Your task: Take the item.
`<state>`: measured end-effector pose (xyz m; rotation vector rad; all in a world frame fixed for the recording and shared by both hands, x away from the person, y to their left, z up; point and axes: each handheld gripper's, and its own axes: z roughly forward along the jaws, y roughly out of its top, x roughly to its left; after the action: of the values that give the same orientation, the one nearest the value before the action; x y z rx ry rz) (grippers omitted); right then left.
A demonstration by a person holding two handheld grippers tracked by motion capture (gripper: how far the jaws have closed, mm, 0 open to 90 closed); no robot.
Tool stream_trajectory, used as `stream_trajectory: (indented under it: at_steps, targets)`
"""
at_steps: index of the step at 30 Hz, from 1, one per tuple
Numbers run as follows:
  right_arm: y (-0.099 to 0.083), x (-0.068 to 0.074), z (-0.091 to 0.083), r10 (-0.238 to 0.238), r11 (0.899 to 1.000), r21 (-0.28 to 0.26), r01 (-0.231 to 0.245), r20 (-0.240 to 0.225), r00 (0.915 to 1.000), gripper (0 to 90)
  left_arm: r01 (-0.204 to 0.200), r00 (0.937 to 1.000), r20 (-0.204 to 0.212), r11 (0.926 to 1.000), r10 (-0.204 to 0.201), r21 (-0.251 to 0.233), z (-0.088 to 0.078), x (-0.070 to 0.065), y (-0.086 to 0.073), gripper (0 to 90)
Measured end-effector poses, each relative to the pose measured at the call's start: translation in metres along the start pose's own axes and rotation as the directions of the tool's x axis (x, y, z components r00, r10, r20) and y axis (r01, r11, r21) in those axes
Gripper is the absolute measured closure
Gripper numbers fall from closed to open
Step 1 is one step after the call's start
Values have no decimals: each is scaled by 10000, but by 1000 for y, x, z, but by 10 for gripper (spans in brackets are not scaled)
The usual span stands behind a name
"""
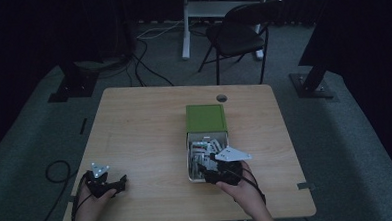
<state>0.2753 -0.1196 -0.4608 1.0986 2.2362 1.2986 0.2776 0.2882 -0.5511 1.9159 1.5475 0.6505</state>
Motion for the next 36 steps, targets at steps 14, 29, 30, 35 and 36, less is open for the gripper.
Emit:
stream_trajectory:
  at_steps: [14, 29, 30, 35, 36]
  targets:
    - [-12, 8, 23, -127, 9981, 601, 113, 216, 9997, 568, 3, 10000, -3, 10000, -3, 0, 0, 0, 0, 105]
    - [-19, 12, 38, 287, 9931, 1128, -332, 415, 9987, 706, -2, 10000, -2, 10000, 2, 0, 0, 0, 0, 105]
    - [-20, 12, 39, 257, 9928, 1158, -309, 456, 9986, 707, 2, 10000, -4, 10000, -2, 0, 0, 0, 0, 105]
    - [-21, 14, 42, 392, 9900, 1334, -455, 493, 9980, 722, 1, 10000, -4, 10000, -1, 3, 0, 0, 0, 105]
    - [-21, 14, 43, 366, 9898, 1357, -437, 543, 9979, 725, 2, 10000, -5, 10000, -2, 0, 0, 0, 0, 105]
